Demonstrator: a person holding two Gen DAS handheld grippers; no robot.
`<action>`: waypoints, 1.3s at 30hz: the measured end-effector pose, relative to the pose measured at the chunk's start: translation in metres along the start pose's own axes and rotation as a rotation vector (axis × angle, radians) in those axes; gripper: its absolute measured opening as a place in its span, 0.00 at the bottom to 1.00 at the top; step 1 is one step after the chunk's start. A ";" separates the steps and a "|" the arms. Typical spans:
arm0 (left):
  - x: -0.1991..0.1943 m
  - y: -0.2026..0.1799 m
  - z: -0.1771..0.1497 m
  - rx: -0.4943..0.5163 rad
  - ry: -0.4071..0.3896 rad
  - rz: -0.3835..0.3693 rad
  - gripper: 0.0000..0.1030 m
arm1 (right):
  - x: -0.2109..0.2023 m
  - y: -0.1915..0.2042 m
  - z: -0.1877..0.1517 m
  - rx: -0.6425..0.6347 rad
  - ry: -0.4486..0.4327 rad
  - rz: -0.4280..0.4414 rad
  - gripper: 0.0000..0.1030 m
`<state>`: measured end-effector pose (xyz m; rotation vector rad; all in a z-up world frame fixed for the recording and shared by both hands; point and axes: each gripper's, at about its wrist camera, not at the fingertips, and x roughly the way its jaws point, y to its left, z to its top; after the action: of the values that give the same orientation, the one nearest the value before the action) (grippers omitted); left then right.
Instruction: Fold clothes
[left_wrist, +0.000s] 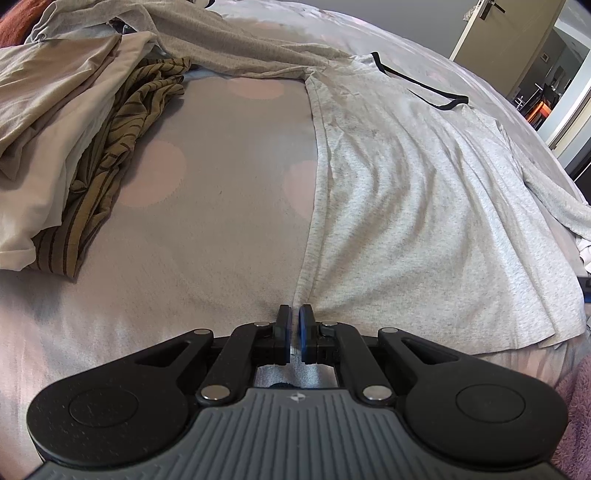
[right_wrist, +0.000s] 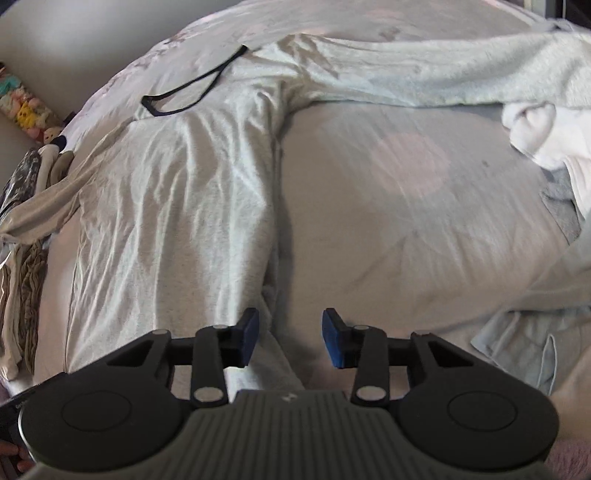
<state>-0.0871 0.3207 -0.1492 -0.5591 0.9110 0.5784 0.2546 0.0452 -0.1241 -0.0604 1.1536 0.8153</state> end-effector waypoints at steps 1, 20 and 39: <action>0.000 -0.001 0.000 0.002 0.000 0.002 0.03 | 0.003 0.006 -0.001 -0.017 0.008 0.011 0.41; 0.000 0.000 -0.001 -0.002 -0.003 -0.008 0.03 | -0.010 0.009 -0.023 0.131 -0.035 0.085 0.41; -0.045 0.003 0.015 -0.072 -0.124 -0.149 0.02 | -0.049 -0.010 -0.025 0.222 -0.084 0.116 0.02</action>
<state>-0.1026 0.3230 -0.1047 -0.6434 0.7268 0.5067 0.2335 0.0005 -0.0981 0.2238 1.1695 0.7797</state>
